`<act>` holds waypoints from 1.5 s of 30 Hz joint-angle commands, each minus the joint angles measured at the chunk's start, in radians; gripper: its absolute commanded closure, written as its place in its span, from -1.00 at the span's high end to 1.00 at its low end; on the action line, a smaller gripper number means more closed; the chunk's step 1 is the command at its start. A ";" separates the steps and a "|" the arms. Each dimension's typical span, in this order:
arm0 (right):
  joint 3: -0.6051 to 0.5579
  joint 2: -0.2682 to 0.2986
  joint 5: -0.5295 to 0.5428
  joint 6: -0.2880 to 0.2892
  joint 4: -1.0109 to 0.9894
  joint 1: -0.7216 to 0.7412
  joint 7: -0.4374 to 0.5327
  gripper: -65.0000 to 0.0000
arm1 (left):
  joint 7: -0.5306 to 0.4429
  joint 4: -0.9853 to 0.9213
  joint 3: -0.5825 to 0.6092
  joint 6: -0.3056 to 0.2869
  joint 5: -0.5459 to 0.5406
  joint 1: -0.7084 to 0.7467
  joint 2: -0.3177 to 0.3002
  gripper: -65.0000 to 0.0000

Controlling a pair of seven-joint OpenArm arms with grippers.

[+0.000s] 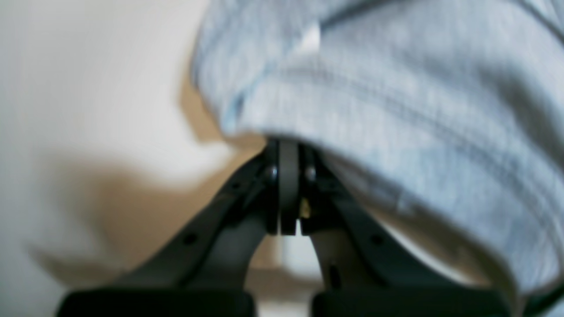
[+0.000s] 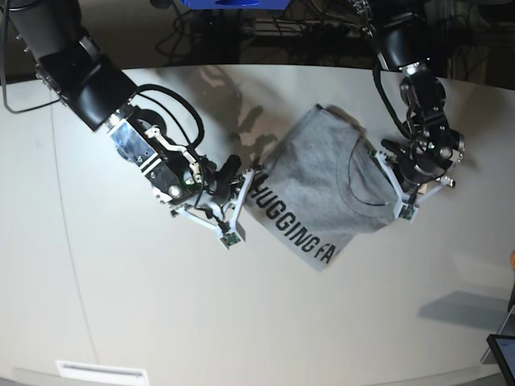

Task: Fold the T-shirt properly
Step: 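Grasp the flipped bundle's corners with both grippers and rotate it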

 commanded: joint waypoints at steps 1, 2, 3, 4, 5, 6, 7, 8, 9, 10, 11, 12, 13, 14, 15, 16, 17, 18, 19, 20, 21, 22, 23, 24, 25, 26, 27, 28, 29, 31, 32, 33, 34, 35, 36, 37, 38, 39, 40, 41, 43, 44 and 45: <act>-0.003 0.002 0.014 0.003 0.005 -0.007 -0.051 -0.96 | 0.004 -0.004 0.020 -0.009 -0.012 -0.024 -0.002 -1.00; -0.003 0.004 0.014 0.003 0.015 -0.016 -0.051 -0.96 | 0.004 -0.014 0.042 -0.009 -0.010 -0.039 -0.002 -1.00; -0.003 0.004 0.014 0.003 0.029 -0.025 -0.051 -0.96 | 0.004 -0.023 0.063 -0.009 -0.010 -0.055 -0.002 -1.00; -0.003 0.007 0.014 0.002 0.041 -0.033 -0.053 -0.96 | 0.004 -0.032 0.082 -0.009 -0.010 -0.070 -0.002 -1.00; -0.003 0.019 0.014 0.000 0.057 -0.042 -0.053 -0.96 | 0.004 -0.044 0.098 -0.009 -0.001 -0.087 -0.002 -1.00; -0.003 0.028 0.014 0.000 0.075 -0.050 -0.053 -0.96 | 0.004 -0.055 0.117 -0.009 0.025 -0.104 0.001 -1.00; -0.002 0.036 0.014 0.000 0.092 -0.061 -0.053 -0.96 | 0.004 -0.066 0.132 -0.009 0.056 -0.118 0.006 -1.00; 0.000 0.042 0.014 0.000 0.111 -0.073 -0.054 -0.96 | 0.003 -0.080 0.149 -0.009 0.080 -0.133 0.014 -1.00; 0.000 0.051 0.014 0.000 0.123 -0.082 -0.054 -0.96 | 0.001 -0.089 0.157 -0.009 0.099 -0.145 0.023 -1.00; 0.001 0.060 0.014 0.000 0.140 -0.093 -0.063 -0.96 | -0.013 -0.098 0.161 -0.009 0.122 -0.157 0.034 -1.00; 0.001 0.065 0.014 -0.002 0.152 -0.099 -0.071 -0.96 | -0.031 -0.106 0.167 -0.009 0.139 -0.165 0.038 -1.00; 0.001 0.067 0.014 -0.002 0.167 -0.110 -0.079 -0.96 | -0.050 -0.118 0.167 -0.009 0.157 -0.173 0.041 -1.00; 0.001 0.068 0.014 -0.002 0.181 -0.119 -0.080 -0.96 | -0.060 -0.132 0.169 -0.009 0.169 -0.184 0.049 -1.00; 0.001 0.068 0.014 -0.002 0.193 -0.128 -0.080 -0.96 | -0.068 -0.152 0.169 -0.009 0.180 -0.200 0.061 -1.00; 0.003 0.071 0.014 -0.002 0.207 -0.137 -0.080 -0.96 | -0.071 -0.175 0.169 -0.009 0.191 -0.217 0.070 -1.00; 0.003 0.080 0.014 -0.002 0.218 -0.145 -0.080 -0.96 | -0.077 -0.201 0.169 -0.009 0.200 -0.236 0.075 -1.00; 0.003 0.082 0.014 -0.002 0.224 -0.148 -0.080 -0.96 | -0.083 -0.222 0.174 -0.009 0.202 -0.253 0.080 -1.00; 0.003 0.082 0.014 -0.002 0.232 -0.153 -0.080 -0.96 | -0.091 -0.245 0.186 -0.009 0.200 -0.265 0.089 -1.00; 0.003 0.082 0.014 -0.002 0.239 -0.164 -0.080 -0.96 | -0.100 -0.268 0.207 -0.009 0.202 -0.279 0.092 -1.00; 0.003 0.082 0.014 -0.002 0.250 -0.171 -0.080 -0.96 | -0.111 -0.287 0.226 -0.009 0.202 -0.289 0.093 -1.00; 0.003 0.082 0.014 -0.003 0.258 -0.174 -0.080 -0.96 | -0.120 -0.302 0.240 -0.009 0.202 -0.299 0.097 -1.00; 0.003 0.082 0.014 -0.003 0.266 -0.182 -0.080 -0.96 | -0.131 -0.316 0.252 -0.009 0.200 -0.311 0.098 -1.00; 0.003 0.082 0.014 -0.003 0.278 -0.191 -0.080 -0.96 | -0.142 -0.331 0.267 -0.009 0.199 -0.322 0.109 -1.00; 0.003 0.083 0.014 -0.003 0.289 -0.200 -0.080 -0.96 | -0.152 -0.346 0.269 -0.009 0.200 -0.332 0.124 -1.00; 0.003 0.083 0.014 -0.003 0.299 -0.208 -0.080 -0.96 | -0.159 -0.359 0.273 -0.009 0.200 -0.346 0.133 -1.00; 0.003 0.083 0.014 -0.003 0.310 -0.216 -0.080 -0.96 | -0.166 -0.374 0.278 -0.009 0.199 -0.362 0.139 -1.00; 0.003 0.083 0.014 -0.003 0.319 -0.225 -0.080 -0.96 | -0.175 -0.389 0.283 0.009 0.192 -0.374 0.139 -1.00; 0.003 0.085 0.014 -0.003 0.330 -0.233 -0.085 -0.96 | -0.186 -0.403 0.283 0.032 0.192 -0.389 0.147 -1.00; 0.003 0.085 0.014 -0.003 0.338 -0.237 -0.096 -0.96 | -0.195 -0.414 0.283 0.045 0.192 -0.401 0.153 -1.00; 0.004 0.086 0.014 -0.003 0.351 -0.242 -0.123 -0.96 | -0.197 -0.423 0.283 0.053 0.192 -0.429 0.158 -1.00; 0.015 0.086 0.014 -0.003 0.359 -0.245 -0.137 -0.96 | -0.197 -0.422 0.283 0.053 0.192 -0.440 0.158 -1.00; 0.029 0.086 0.014 -0.003 0.367 -0.256 -0.148 -0.96 | -0.197 -0.417 0.283 0.053 0.192 -0.446 0.158 -1.00; 0.046 0.086 0.014 -0.003 0.378 -0.265 -0.156 -0.96 | -0.197 -0.417 0.278 0.053 0.194 -0.452 0.158 -1.00; 0.069 0.086 0.012 -0.003 0.393 -0.277 -0.160 -0.96 | -0.197 -0.417 0.275 0.053 0.199 -0.467 0.155 -1.00; 0.092 0.086 0.012 -0.003 0.411 -0.286 -0.165 -0.96 | -0.197 -0.417 0.273 0.053 0.199 -0.478 0.153 -1.00; 0.110 0.088 0.012 -0.003 0.424 -0.299 -0.165 -0.96 | -0.197 -0.417 0.272 0.053 0.200 -0.487 0.153 -1.00; 0.133 0.090 0.012 -0.003 0.436 -0.311 -0.165 -0.96 | -0.197 -0.416 0.270 0.053 0.200 -0.489 0.149 -1.00; 0.161 0.096 0.012 -0.003 0.444 -0.322 -0.165 -0.96 | -0.195 -0.397 0.270 0.053 0.200 -0.492 0.130 -1.00; 0.186 0.103 0.012 -0.005 0.445 -0.331 -0.165 -0.96 | -0.195 -0.368 0.272 0.053 0.200 -0.492 0.120 -1.00; 0.202 0.108 0.012 -0.015 0.445 -0.338 -0.165 -0.96 | -0.194 -0.342 0.272 0.053 0.200 -0.487 0.116 -1.00; 0.236 0.131 0.012 -0.072 0.442 -0.346 -0.165 -0.96 | -0.142 -0.270 0.270 0.052 0.197 -0.474 0.086 -1.00; 0.242 0.146 0.012 -0.100 0.442 -0.351 -0.165 -0.96 | -0.109 -0.231 0.272 0.052 0.192 -0.466 0.073 -1.00; 0.250 0.159 0.012 -0.121 0.444 -0.352 -0.165 -0.96 | -0.076 -0.187 0.272 0.052 0.192 -0.452 0.063 -1.00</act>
